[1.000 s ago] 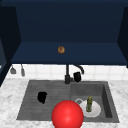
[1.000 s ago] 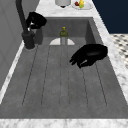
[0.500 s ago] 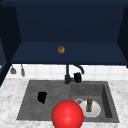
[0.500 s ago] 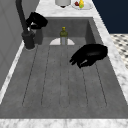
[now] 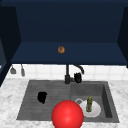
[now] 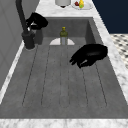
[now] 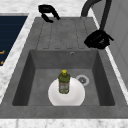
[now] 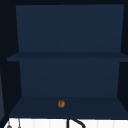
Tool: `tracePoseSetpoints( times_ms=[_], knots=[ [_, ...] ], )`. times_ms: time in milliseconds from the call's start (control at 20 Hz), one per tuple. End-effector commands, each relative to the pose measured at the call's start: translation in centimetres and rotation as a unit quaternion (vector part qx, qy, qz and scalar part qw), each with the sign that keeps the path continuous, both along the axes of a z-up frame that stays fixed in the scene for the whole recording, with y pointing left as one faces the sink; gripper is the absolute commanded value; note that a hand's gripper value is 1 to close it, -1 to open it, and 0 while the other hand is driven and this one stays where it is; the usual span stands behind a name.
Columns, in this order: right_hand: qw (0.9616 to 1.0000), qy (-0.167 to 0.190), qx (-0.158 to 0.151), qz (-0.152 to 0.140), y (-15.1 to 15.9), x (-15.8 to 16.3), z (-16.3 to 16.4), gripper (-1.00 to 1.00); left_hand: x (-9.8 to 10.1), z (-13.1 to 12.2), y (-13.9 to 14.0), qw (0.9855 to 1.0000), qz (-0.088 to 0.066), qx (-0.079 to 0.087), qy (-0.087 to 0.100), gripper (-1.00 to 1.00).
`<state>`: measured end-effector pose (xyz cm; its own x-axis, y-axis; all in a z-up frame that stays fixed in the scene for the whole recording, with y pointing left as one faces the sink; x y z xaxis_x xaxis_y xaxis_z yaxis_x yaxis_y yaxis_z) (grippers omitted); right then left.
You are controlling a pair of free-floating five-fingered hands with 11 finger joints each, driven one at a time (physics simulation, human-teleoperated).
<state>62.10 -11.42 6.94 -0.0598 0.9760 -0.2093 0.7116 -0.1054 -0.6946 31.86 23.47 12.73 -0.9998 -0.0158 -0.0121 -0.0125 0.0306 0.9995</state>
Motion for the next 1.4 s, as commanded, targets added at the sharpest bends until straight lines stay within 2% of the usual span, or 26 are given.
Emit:
tracePoseSetpoints(
  times_ms=[0,900,1000,1050,1100,1150,1200,1350],
  knots=[
    [0.9982,0.036,0.048,0.000,-1.2,-1.2,-0.2,1.00,0.0,0.0,0.0,1.0000,0.000,0.000,0.000,0.00],
    [0.9973,0.039,0.061,0.005,-1.2,-0.2,-0.3,1.00,0.0,0.0,0.0,1.0000,0.000,0.000,0.000,0.00],
    [0.9984,0.026,0.044,0.024,-0.6,0.3,-0.5,1.00,0.0,0.0,0.0,1.0000,0.000,0.000,0.000,0.00],
    [0.9996,0.011,0.015,0.022,-0.2,0.6,-0.2,1.00,0.0,0.0,0.0,1.0000,0.000,0.000,0.000,0.00],
    [0.9999,0.011,0.008,0.007,0.1,0.8,0.0,1.00,0.0,0.0,0.0,1.0000,0.000,0.000,0.000,0.00],
    [0.9998,-0.010,0.013,0.007,-0.2,0.3,0.1,-1.00,0.0,0.0,0.0,1.0000,0.000,0.000,0.000,0.00],
    [1.0000,0.002,0.007,0.004,0.0,0.3,0.0,-1.00,0.0,0.0,0.0,1.0000,0.000,0.000,0.000,0.00],
    [0.9999,0.004,0.011,0.005,-2.7,-0.6,0.1,-1.00,0.0,0.0,0.0,1.0000,0.000,0.000,0.000,0.00]
  ],
)
